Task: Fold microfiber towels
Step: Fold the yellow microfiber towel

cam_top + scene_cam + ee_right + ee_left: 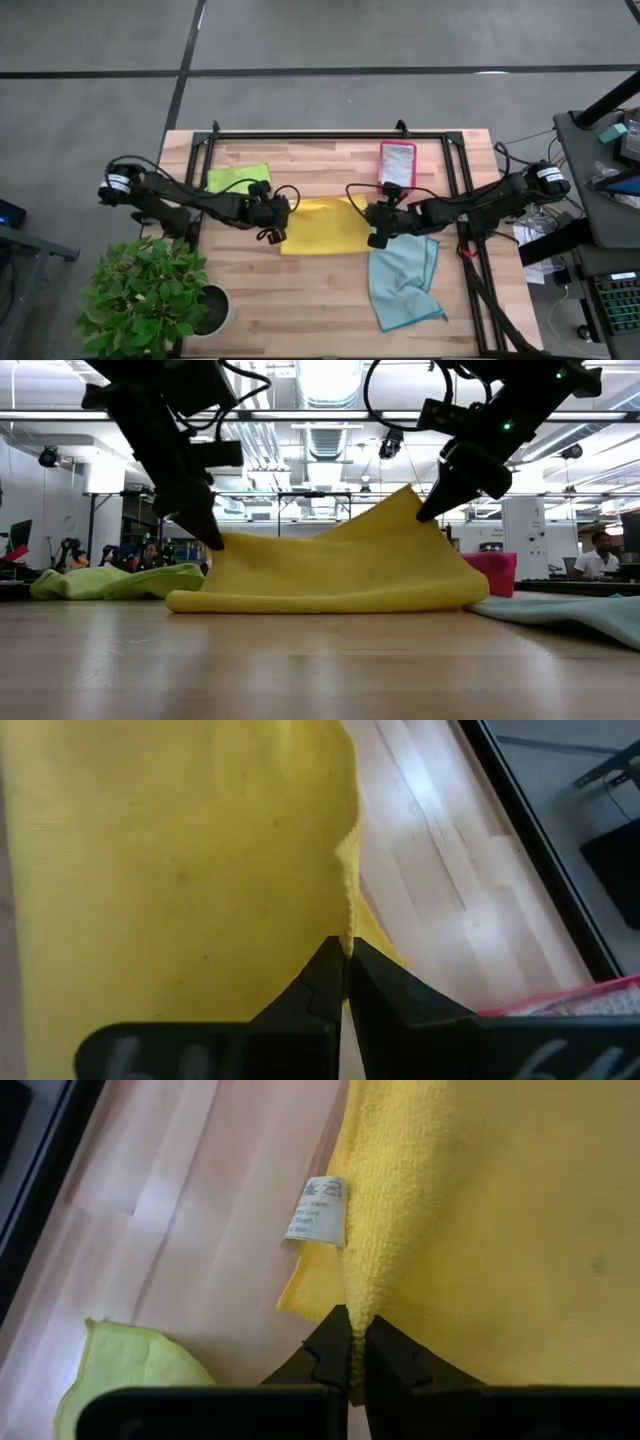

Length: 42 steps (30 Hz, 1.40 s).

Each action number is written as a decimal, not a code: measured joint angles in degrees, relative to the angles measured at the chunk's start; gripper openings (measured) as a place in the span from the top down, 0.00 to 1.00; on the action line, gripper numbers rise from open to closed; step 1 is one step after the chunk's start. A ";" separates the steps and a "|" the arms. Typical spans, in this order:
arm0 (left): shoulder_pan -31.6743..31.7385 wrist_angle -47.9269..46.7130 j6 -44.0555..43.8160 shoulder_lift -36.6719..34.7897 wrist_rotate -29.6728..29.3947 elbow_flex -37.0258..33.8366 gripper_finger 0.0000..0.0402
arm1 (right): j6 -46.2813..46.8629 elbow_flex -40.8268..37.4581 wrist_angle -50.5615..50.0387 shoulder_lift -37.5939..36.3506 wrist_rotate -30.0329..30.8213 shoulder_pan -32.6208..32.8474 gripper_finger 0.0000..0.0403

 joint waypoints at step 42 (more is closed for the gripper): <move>-2.03 -1.09 -3.41 4.96 14.84 3.80 0.67 | 2.02 0.44 4.89 5.57 -4.96 -1.24 0.96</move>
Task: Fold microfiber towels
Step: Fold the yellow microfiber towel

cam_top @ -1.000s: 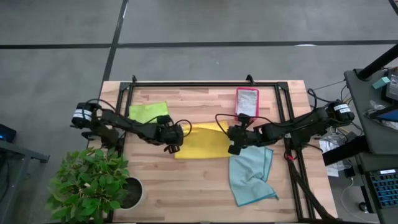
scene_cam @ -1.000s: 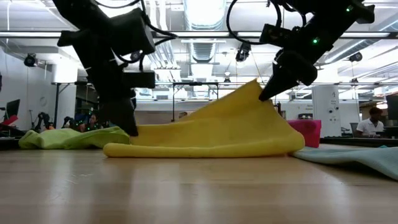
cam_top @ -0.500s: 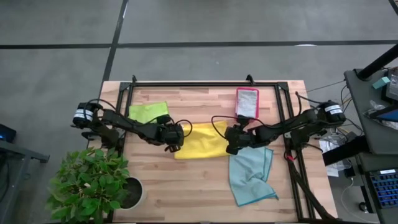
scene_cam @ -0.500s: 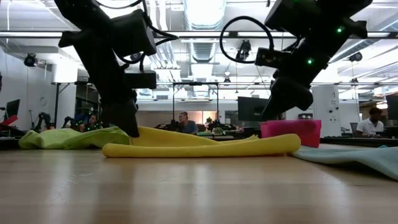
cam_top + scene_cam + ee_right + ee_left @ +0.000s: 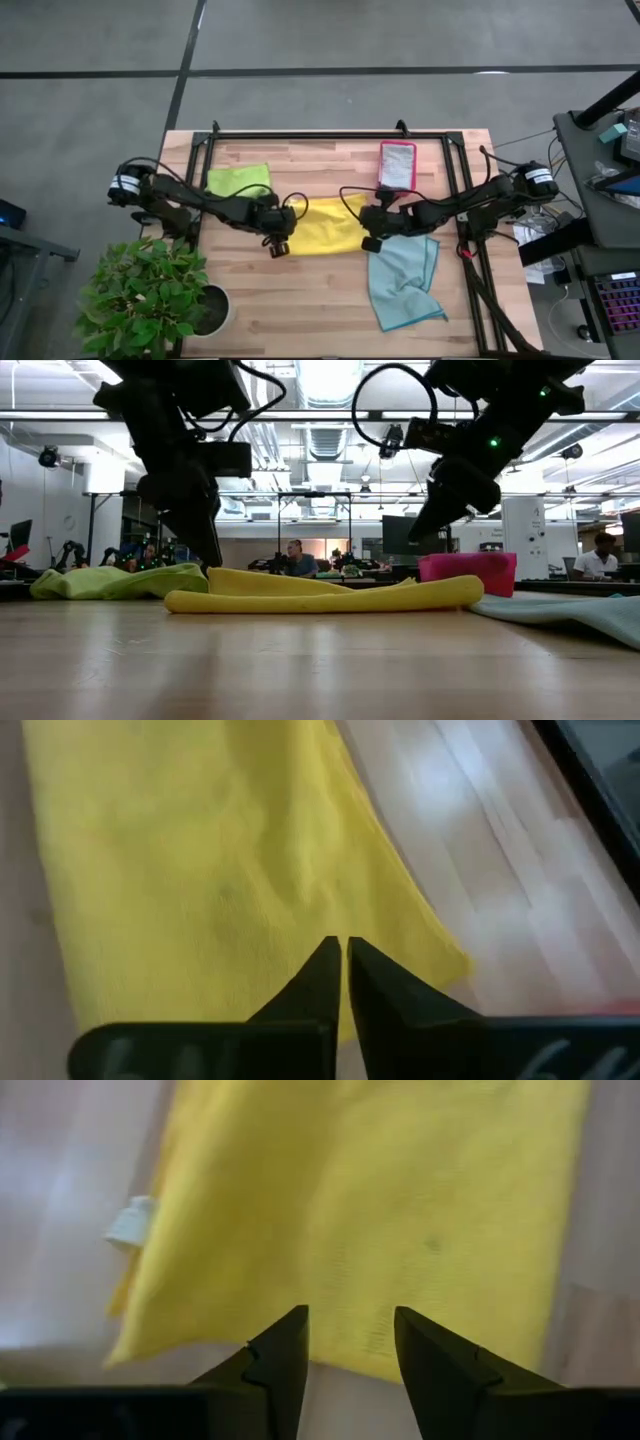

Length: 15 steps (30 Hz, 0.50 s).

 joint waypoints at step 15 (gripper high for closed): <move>-4.61 4.48 -7.60 6.66 0.22 -0.06 0.67 | -4.51 0.10 20.50 7.79 -9.09 -6.72 0.98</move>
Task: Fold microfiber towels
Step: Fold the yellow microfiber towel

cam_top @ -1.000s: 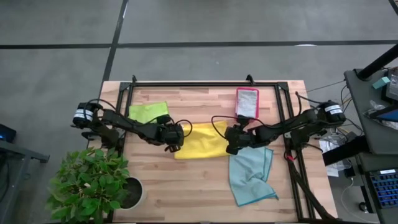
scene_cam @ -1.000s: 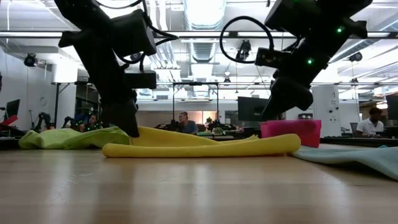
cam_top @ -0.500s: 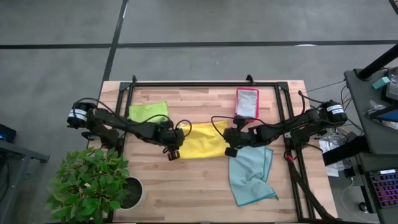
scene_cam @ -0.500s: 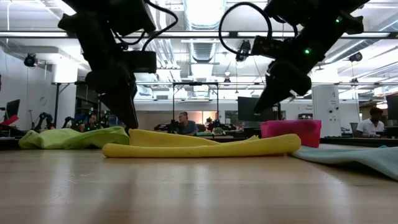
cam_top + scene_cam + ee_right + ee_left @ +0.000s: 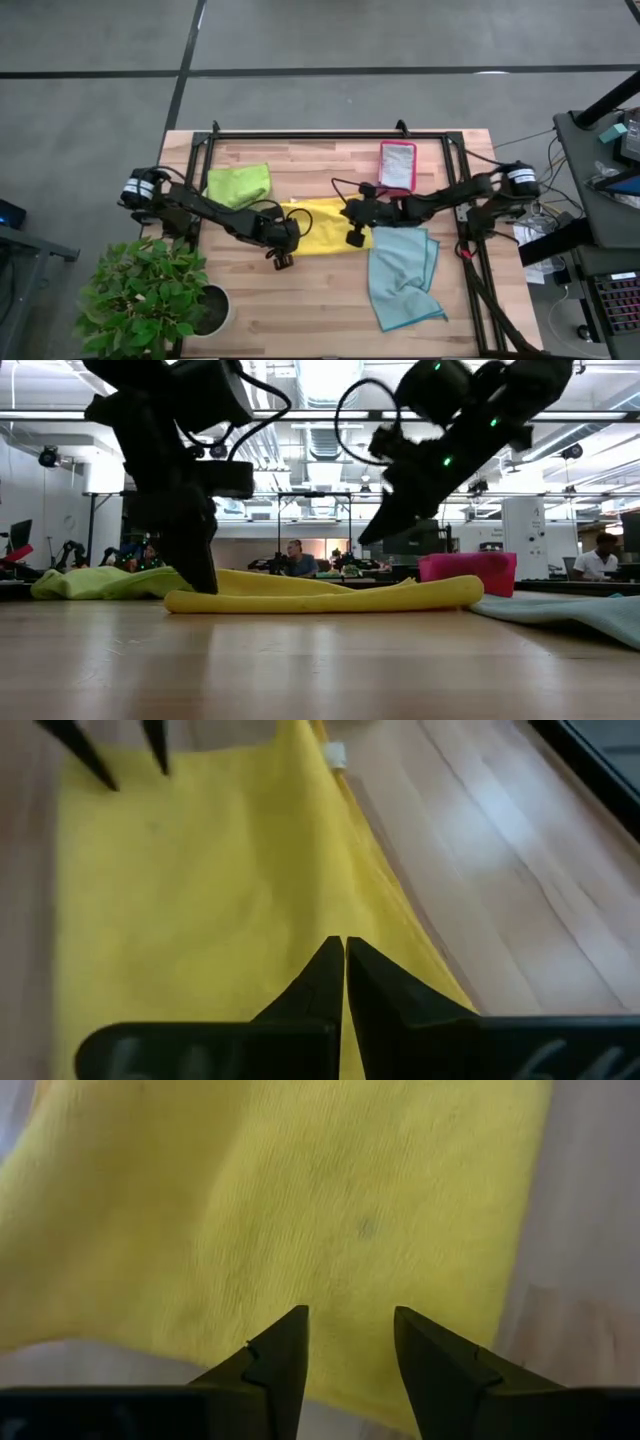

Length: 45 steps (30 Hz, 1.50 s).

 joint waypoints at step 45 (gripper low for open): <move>-7.02 1.41 -7.79 0.53 7.39 0.95 0.67 | 0.04 10.80 -2.48 13.09 -0.01 -6.26 0.98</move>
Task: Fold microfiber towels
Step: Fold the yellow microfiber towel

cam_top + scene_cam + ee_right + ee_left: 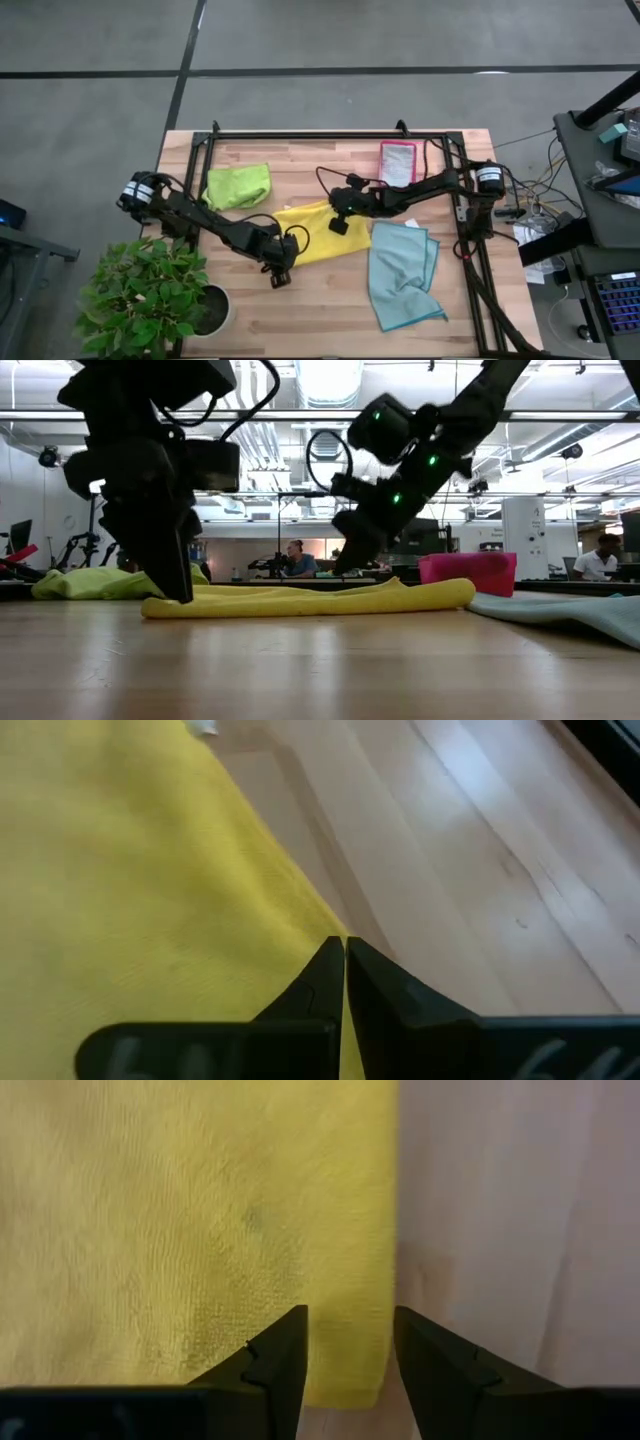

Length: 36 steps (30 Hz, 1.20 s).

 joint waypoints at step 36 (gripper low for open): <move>6.53 -0.53 4.94 -1.31 -17.49 -7.04 0.67 | 21.31 -0.68 -19.55 -9.67 -5.90 6.03 0.76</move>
